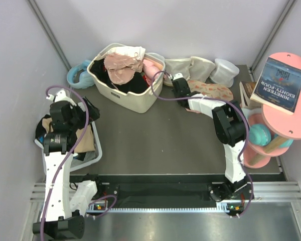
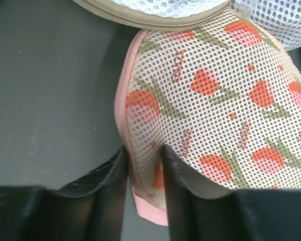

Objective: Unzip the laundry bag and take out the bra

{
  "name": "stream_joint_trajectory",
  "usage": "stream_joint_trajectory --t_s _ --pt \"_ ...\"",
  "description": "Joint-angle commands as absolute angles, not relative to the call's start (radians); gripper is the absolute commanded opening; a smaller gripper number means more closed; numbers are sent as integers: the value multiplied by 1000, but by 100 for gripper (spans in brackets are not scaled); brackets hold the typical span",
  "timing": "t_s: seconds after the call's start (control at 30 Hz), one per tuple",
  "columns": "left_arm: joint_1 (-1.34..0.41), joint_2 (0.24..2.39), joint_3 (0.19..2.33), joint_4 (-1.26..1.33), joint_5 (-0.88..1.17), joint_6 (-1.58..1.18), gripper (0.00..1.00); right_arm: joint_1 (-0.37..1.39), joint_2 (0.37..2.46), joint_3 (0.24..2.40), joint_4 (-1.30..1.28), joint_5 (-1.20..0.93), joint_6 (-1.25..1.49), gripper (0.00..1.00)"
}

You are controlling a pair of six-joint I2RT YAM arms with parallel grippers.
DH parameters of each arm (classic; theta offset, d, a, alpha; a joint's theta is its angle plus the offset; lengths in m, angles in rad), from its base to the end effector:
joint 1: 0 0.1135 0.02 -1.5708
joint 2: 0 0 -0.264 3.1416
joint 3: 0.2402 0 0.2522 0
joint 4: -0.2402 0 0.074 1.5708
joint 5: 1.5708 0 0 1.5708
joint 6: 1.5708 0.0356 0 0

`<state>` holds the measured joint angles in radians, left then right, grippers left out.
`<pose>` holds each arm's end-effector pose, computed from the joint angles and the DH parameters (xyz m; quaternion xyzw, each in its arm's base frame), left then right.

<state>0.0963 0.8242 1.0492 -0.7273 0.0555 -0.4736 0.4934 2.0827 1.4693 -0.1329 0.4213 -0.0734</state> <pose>0.1616 0.0136 0.3677 -0.2283 0.8296 -0.1189 0.4955 0.4141 0.2062 0.1794 -0.1701 0.8837 -0.1057 0.4231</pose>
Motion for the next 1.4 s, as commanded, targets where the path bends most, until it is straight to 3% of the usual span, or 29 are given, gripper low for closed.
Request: stream_joint_trajectory --t_s 0.0,0.1,0.13,0.47,0.77,0.87,0.9,0.97,1.0,1.13,1.37 --pt "94 836 1074 -739 58 -469 99 494 2053 1496 -120 367 -66 21" --pt "94 841 1081 -742 57 -466 99 505 2011 1448 -133 338 -60 2" --pt "94 841 1081 -744 57 -468 99 521 1979 1431 -133 321 -57 0" --pt "95 830 1068 -781 69 -460 99 791 1776 1221 -147 235 64 0" --pt "94 815 1043 -808 66 -451 99 1113 1812 1359 -163 51 228 0" --pt "95 811 1026 -807 72 -456 99 1161 1841 1451 -204 6 200 19" --pt "94 810 1020 -807 74 -457 99 1163 1841 1468 -224 6 198 39" --pt "94 813 1012 -805 77 -460 99 1160 1815 1483 -256 8 195 59" --pt "95 815 1006 -805 78 -463 99 1154 1798 1480 -261 12 193 76" --pt "94 811 994 -818 115 -463 99 1111 1674 1428 -278 52 196 93" --pt "91 788 969 -862 124 -453 99 847 1562 1205 -249 6 238 95"
